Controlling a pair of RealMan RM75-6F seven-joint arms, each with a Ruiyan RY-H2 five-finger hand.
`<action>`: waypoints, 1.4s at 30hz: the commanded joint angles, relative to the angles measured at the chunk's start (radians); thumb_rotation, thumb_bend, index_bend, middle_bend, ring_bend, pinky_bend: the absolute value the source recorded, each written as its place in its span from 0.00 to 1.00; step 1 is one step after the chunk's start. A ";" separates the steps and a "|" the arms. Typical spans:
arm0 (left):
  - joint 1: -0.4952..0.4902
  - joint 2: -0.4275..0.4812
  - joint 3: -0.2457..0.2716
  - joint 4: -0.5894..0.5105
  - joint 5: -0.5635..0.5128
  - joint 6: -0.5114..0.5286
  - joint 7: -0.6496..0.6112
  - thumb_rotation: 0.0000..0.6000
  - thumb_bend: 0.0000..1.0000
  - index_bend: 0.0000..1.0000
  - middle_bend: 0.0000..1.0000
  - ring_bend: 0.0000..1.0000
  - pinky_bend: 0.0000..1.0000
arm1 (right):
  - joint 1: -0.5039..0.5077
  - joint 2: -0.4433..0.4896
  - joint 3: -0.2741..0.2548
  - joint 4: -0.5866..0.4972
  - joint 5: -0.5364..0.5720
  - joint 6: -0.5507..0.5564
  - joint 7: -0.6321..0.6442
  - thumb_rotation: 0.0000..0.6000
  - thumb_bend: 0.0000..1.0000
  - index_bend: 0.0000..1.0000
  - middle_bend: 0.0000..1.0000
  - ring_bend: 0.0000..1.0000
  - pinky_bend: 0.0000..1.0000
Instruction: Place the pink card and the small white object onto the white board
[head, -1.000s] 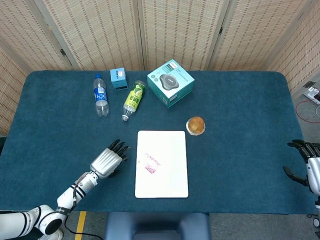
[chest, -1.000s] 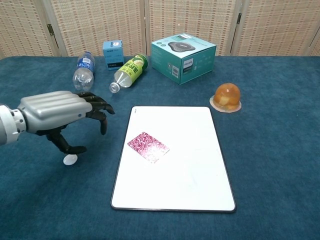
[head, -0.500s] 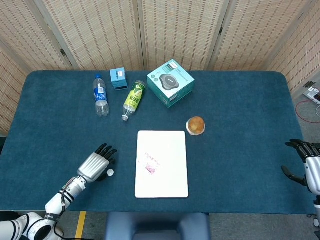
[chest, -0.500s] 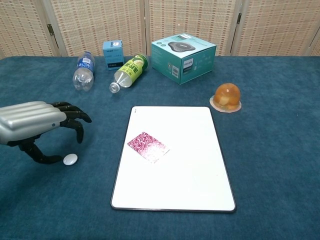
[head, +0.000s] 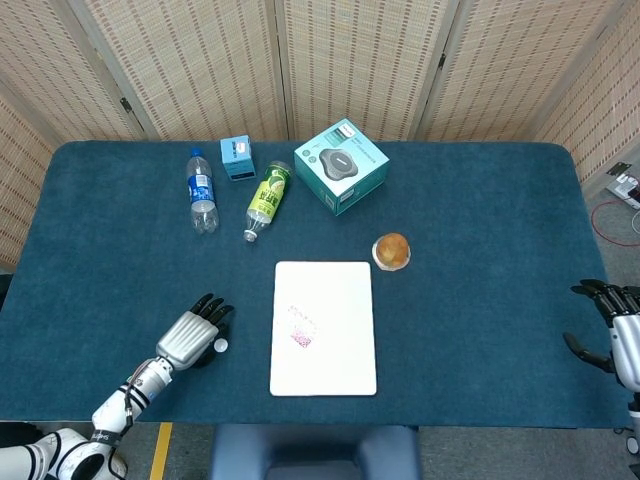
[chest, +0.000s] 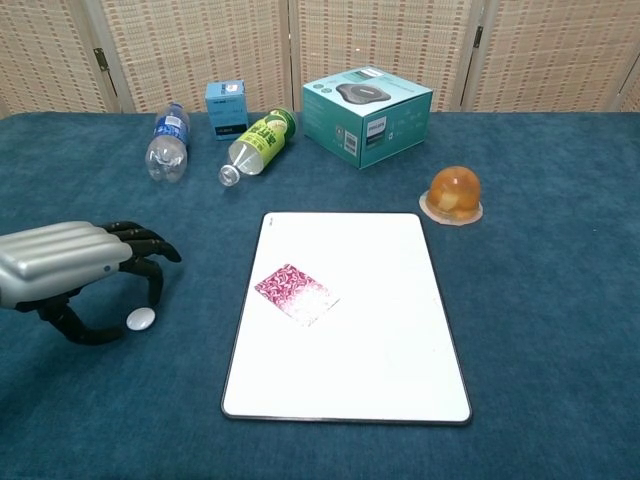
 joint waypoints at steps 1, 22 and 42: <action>0.002 -0.004 -0.004 0.005 -0.001 -0.006 -0.002 1.00 0.38 0.43 0.14 0.09 0.00 | -0.001 0.000 0.000 0.000 0.000 0.001 0.000 1.00 0.25 0.26 0.25 0.22 0.24; 0.020 -0.027 -0.021 0.046 0.021 -0.020 -0.036 1.00 0.39 0.48 0.15 0.10 0.00 | 0.003 0.001 -0.001 -0.006 0.001 -0.003 -0.007 1.00 0.25 0.26 0.25 0.22 0.24; -0.106 -0.029 -0.153 -0.087 -0.002 -0.113 -0.030 1.00 0.39 0.49 0.16 0.10 0.00 | -0.006 0.003 -0.001 -0.002 0.005 0.008 -0.002 1.00 0.25 0.26 0.25 0.22 0.24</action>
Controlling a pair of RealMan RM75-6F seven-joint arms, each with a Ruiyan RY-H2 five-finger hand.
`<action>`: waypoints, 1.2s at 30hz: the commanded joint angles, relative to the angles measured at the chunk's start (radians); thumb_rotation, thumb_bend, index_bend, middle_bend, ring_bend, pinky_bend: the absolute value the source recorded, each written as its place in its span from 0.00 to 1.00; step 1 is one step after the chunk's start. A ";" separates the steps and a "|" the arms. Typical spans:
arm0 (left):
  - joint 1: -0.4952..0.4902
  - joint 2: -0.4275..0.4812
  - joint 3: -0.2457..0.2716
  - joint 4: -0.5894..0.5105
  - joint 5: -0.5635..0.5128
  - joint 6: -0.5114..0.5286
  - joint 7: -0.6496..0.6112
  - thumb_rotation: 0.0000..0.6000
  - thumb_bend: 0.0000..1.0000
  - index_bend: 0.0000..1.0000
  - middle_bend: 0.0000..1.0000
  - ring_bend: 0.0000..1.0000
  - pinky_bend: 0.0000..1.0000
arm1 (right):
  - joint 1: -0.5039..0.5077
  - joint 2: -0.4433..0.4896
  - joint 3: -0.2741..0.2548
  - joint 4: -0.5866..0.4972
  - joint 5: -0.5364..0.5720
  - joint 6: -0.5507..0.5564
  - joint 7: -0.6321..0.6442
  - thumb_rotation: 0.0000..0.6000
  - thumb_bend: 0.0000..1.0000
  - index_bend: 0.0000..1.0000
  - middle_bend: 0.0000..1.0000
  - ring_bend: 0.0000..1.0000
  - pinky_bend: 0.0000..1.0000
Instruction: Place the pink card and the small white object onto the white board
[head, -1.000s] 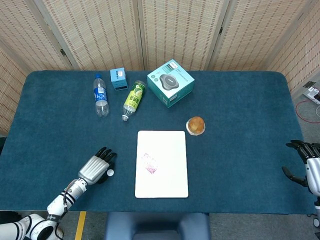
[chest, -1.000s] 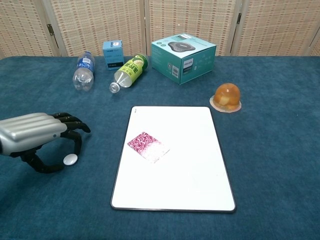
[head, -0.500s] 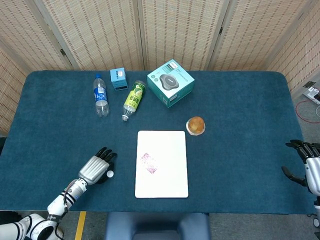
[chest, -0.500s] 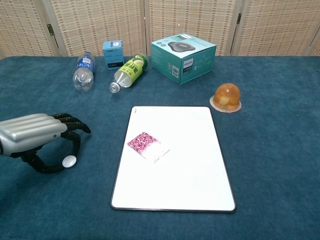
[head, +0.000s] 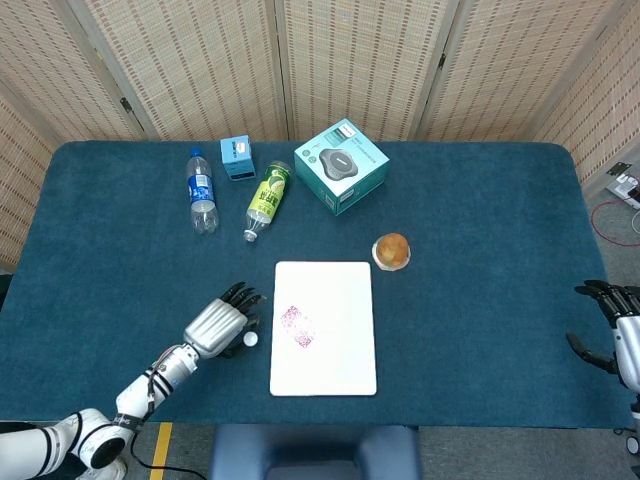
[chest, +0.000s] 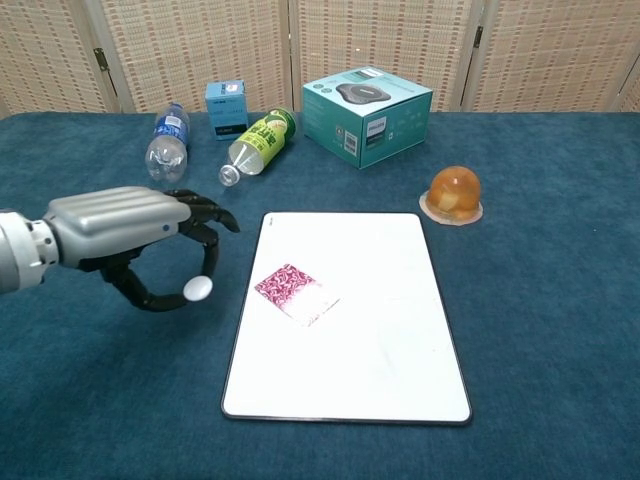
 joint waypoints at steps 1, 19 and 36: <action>-0.038 -0.027 -0.036 -0.014 -0.039 -0.038 0.030 1.00 0.39 0.49 0.16 0.10 0.00 | -0.002 0.000 -0.001 0.001 0.002 0.001 0.001 1.00 0.25 0.26 0.25 0.22 0.24; -0.232 -0.188 -0.126 0.054 -0.378 -0.173 0.265 1.00 0.39 0.48 0.16 0.09 0.00 | -0.004 0.001 0.001 0.016 0.011 -0.006 0.020 1.00 0.25 0.26 0.25 0.22 0.24; -0.265 -0.189 -0.116 0.017 -0.507 -0.090 0.288 1.00 0.38 0.13 0.14 0.06 0.00 | -0.010 0.002 0.002 0.033 0.014 -0.001 0.041 1.00 0.25 0.26 0.25 0.22 0.24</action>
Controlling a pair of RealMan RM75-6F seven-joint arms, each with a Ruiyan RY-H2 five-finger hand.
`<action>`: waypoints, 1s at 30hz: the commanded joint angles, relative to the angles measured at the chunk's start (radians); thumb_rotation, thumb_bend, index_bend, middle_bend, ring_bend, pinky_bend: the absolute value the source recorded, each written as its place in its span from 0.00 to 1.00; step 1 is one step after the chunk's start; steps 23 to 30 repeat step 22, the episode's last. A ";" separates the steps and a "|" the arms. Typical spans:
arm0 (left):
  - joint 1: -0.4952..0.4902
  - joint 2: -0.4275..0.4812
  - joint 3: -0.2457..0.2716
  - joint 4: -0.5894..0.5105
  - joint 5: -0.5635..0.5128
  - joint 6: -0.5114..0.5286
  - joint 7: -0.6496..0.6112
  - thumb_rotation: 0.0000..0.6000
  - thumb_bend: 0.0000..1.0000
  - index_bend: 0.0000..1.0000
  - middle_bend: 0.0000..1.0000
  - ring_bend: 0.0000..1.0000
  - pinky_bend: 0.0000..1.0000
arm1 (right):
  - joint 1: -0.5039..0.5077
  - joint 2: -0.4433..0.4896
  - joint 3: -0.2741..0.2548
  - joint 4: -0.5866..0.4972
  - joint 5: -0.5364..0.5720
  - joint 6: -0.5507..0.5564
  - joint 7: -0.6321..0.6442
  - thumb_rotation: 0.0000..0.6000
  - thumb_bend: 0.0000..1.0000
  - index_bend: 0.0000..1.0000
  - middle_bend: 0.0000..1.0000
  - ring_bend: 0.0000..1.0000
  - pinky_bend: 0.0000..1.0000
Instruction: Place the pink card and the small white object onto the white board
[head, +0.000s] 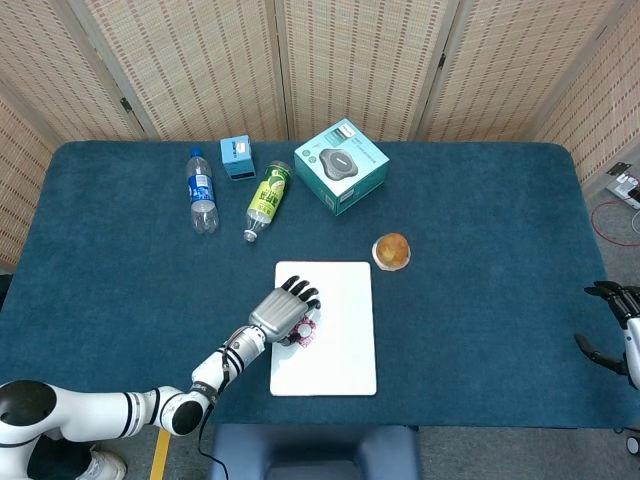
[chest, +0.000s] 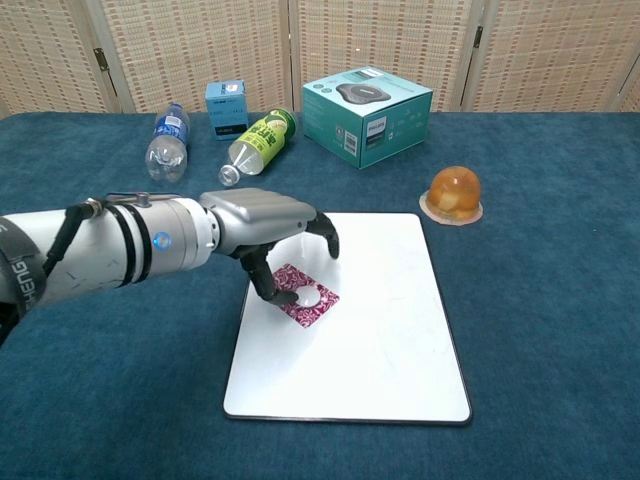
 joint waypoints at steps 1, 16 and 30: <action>0.027 0.022 -0.008 -0.033 0.023 0.051 -0.049 1.00 0.38 0.12 0.14 0.06 0.00 | -0.002 0.001 0.000 0.000 -0.001 0.003 0.002 1.00 0.25 0.26 0.25 0.22 0.24; 0.293 0.312 0.026 -0.174 0.132 0.331 -0.281 1.00 0.38 0.18 0.14 0.06 0.00 | 0.005 0.013 0.000 -0.004 -0.017 0.001 0.000 1.00 0.25 0.26 0.25 0.22 0.24; 0.412 0.386 0.064 -0.183 0.201 0.457 -0.350 1.00 0.38 0.18 0.14 0.05 0.00 | 0.020 0.018 -0.002 -0.008 -0.029 -0.016 0.014 1.00 0.25 0.26 0.25 0.22 0.24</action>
